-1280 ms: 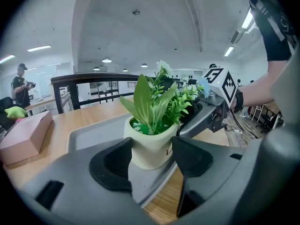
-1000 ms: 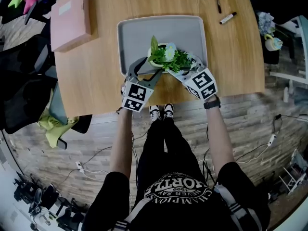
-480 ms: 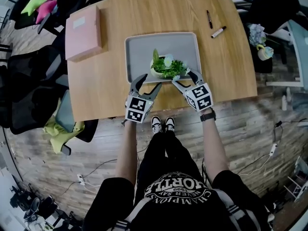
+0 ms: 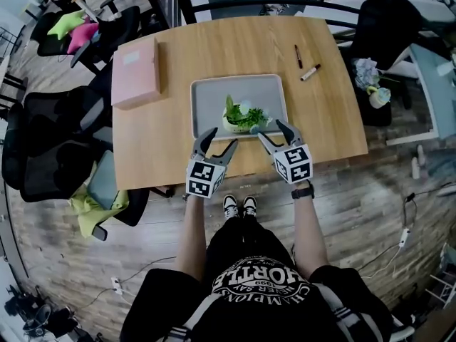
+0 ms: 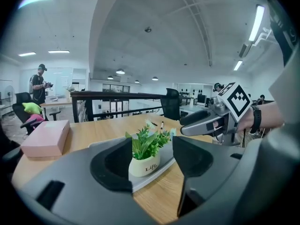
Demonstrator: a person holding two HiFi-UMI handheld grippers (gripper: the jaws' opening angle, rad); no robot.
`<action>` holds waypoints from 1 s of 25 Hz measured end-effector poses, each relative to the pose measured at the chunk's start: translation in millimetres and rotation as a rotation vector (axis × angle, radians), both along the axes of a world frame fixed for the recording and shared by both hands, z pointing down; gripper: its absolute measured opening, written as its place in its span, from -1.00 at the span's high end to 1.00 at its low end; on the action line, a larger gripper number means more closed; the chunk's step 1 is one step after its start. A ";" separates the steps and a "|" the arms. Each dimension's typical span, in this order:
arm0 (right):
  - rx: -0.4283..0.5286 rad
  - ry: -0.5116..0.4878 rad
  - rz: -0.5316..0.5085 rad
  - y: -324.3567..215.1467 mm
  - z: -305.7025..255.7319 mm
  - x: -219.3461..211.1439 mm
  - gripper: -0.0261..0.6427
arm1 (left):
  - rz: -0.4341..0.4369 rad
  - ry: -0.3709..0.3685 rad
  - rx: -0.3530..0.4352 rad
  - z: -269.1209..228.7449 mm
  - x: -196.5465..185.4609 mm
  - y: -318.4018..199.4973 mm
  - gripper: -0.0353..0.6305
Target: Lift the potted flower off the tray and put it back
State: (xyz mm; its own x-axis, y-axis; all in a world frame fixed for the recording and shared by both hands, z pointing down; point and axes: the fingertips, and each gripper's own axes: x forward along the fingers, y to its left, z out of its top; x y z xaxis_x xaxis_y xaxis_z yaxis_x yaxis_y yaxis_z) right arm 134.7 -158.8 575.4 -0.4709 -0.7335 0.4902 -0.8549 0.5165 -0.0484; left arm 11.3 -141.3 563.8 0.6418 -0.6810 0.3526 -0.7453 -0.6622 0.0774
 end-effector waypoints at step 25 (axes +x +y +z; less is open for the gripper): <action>0.214 -0.069 0.035 50.0 -161.1 -20.7 0.51 | -0.158 0.100 0.211 -143.3 -59.9 45.2 0.36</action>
State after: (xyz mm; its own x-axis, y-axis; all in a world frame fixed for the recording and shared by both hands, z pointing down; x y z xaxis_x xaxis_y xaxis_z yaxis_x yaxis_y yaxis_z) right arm 114.0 -108.8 414.3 -0.4703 -0.8337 0.2894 -0.8709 0.4914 0.0002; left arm -48.6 -96.1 420.4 0.5460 -0.8272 0.1327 -0.8364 -0.5475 0.0281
